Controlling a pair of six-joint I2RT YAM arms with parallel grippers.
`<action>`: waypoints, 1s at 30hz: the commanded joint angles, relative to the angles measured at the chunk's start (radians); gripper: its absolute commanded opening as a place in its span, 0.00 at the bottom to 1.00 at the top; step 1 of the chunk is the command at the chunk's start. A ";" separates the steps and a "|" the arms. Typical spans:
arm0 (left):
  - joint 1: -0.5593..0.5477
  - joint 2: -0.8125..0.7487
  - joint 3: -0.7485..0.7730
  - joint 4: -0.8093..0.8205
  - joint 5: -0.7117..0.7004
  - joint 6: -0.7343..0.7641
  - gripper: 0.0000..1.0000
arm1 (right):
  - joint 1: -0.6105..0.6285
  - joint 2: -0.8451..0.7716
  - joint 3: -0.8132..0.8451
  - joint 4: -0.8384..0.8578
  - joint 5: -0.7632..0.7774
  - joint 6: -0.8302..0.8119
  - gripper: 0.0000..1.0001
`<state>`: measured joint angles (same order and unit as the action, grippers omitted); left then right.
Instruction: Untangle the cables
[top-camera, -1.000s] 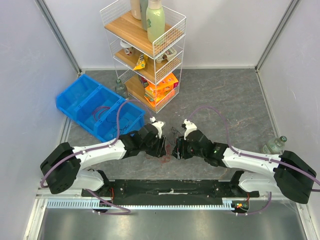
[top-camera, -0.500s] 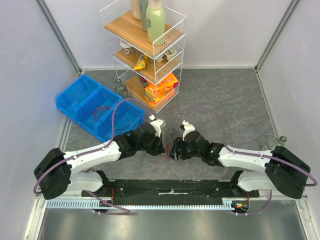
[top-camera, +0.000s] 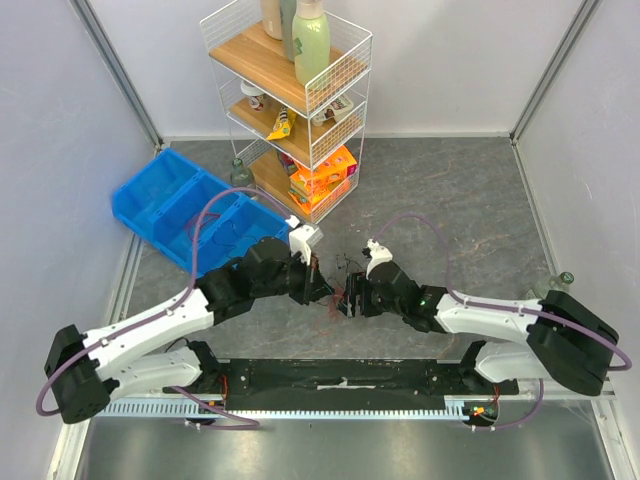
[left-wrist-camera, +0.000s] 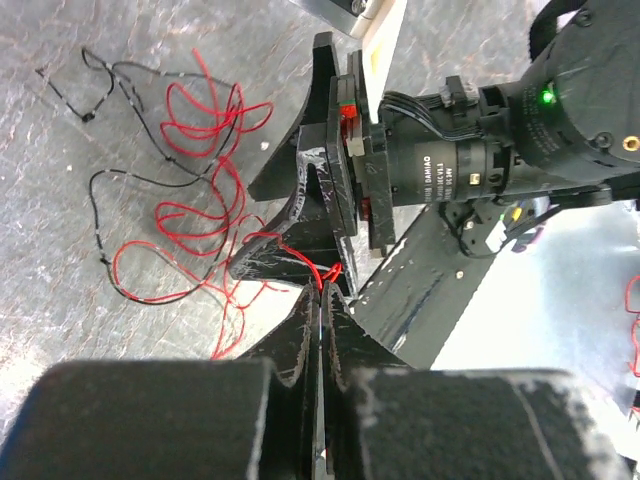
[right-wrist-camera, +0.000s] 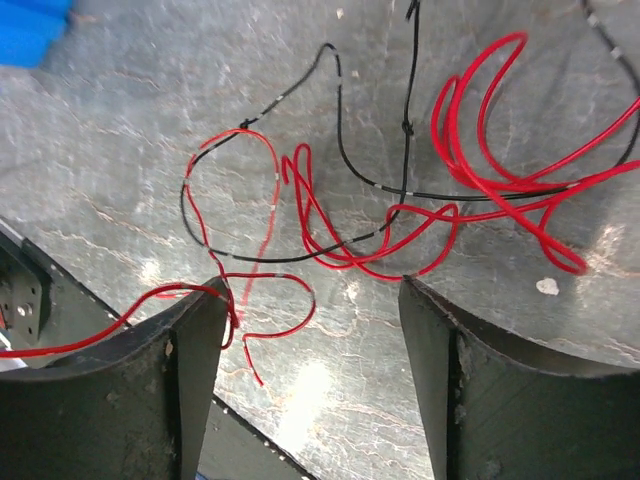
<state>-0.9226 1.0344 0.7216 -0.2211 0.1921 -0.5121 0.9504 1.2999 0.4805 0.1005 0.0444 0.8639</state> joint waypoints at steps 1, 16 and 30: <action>-0.002 -0.072 0.093 -0.032 0.035 0.004 0.02 | -0.012 -0.080 -0.019 -0.001 0.103 -0.003 0.78; -0.002 -0.356 0.509 -0.055 0.055 0.208 0.02 | -0.074 -0.034 -0.049 -0.021 0.118 -0.006 0.82; -0.002 -0.344 0.543 -0.271 -0.598 0.204 0.02 | -0.136 -0.094 -0.054 -0.061 0.103 -0.045 0.82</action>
<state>-0.9237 0.6556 1.2957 -0.3454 -0.0074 -0.3275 0.8204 1.2518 0.4343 0.0666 0.1329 0.8410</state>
